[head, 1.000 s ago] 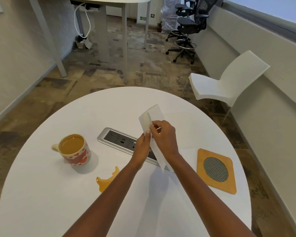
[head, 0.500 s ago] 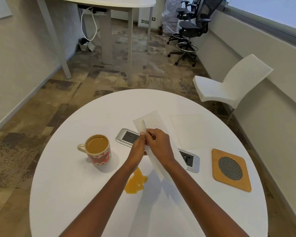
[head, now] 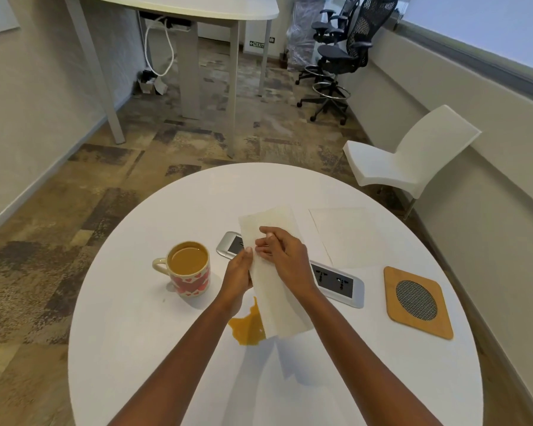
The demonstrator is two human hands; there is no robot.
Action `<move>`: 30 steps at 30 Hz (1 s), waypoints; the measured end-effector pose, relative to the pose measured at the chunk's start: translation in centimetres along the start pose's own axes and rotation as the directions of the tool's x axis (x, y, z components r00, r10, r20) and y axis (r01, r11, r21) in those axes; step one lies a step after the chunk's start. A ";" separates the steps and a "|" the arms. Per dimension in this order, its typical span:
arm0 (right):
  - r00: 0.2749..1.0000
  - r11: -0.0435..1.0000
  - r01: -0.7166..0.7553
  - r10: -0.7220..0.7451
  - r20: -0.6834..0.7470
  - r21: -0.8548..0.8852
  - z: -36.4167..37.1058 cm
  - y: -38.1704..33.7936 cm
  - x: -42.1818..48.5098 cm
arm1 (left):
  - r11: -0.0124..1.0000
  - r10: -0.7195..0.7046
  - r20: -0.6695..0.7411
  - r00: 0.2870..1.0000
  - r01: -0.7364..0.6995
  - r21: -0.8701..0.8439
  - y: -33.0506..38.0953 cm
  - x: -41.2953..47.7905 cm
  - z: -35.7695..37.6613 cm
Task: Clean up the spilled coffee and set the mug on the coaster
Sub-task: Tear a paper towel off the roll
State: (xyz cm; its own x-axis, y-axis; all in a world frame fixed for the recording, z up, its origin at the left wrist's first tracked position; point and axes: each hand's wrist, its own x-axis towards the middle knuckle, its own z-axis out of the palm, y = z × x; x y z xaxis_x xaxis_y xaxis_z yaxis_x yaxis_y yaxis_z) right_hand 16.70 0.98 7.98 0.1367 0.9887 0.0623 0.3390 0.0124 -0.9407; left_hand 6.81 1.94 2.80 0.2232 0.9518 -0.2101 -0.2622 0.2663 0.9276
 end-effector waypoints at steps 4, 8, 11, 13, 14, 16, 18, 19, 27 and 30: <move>0.985 0.996 0.091 -0.087 -0.150 0.019 -1.3 -0.2 -0.2 | 0.999 -0.034 -0.071 0.997 0.033 -0.003 0.0 -0.3 -0.9; 0.975 0.982 0.045 -0.084 -0.207 -0.185 -2.2 1.0 -0.4 | 0.998 -0.054 -0.095 0.994 0.055 0.009 0.0 -0.6 -1.4; 0.968 0.965 -0.251 0.249 -0.033 -0.070 -2.2 2.3 -0.8 | 0.998 -0.064 -0.105 0.992 0.066 0.012 -0.2 -0.8 -1.5; 0.929 0.930 -0.369 0.368 0.042 0.011 -1.7 3.0 -1.3 | 0.998 -0.055 -0.119 0.991 0.058 0.015 -0.4 -1.1 -1.4; 0.927 0.927 -0.374 0.374 0.040 0.006 -1.3 3.2 -1.5 | 0.998 -0.052 -0.123 0.991 0.056 0.023 -0.6 -1.2 -1.3; 0.937 0.936 -0.350 0.350 -0.002 -0.040 -0.7 3.3 -1.8 | 0.997 -0.054 -0.121 0.991 0.060 0.046 -0.9 -1.3 -1.1; 0.945 0.942 -0.327 0.325 -0.030 -0.077 -0.1 3.3 -1.9 | 0.994 -0.059 -0.118 0.991 0.069 0.083 -1.2 -1.5 -0.8; 0.950 0.945 -0.313 0.310 -0.038 -0.094 0.1 3.2 -1.9 | 0.993 -0.061 -0.120 0.991 0.072 0.090 -1.3 -1.5 -0.6; 0.917 0.916 -0.360 0.313 -0.247 -0.177 1.7 3.4 -2.0 | 0.994 -0.107 -0.133 0.985 0.111 0.024 -1.8 -2.4 -0.6; 0.909 0.909 -0.371 0.313 -0.276 -0.192 2.3 3.5 -2.2 | 0.992 -0.123 -0.094 0.988 0.124 -0.002 -1.9 -2.9 -0.5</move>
State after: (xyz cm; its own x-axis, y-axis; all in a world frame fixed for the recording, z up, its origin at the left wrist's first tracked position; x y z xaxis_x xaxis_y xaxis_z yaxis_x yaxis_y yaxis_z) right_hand 15.46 -0.81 3.75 0.4867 0.8613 -0.1457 0.4360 -0.3840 -0.8139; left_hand 6.14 -1.23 1.50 0.1645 0.9218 -0.3511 -0.2340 0.3823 0.8939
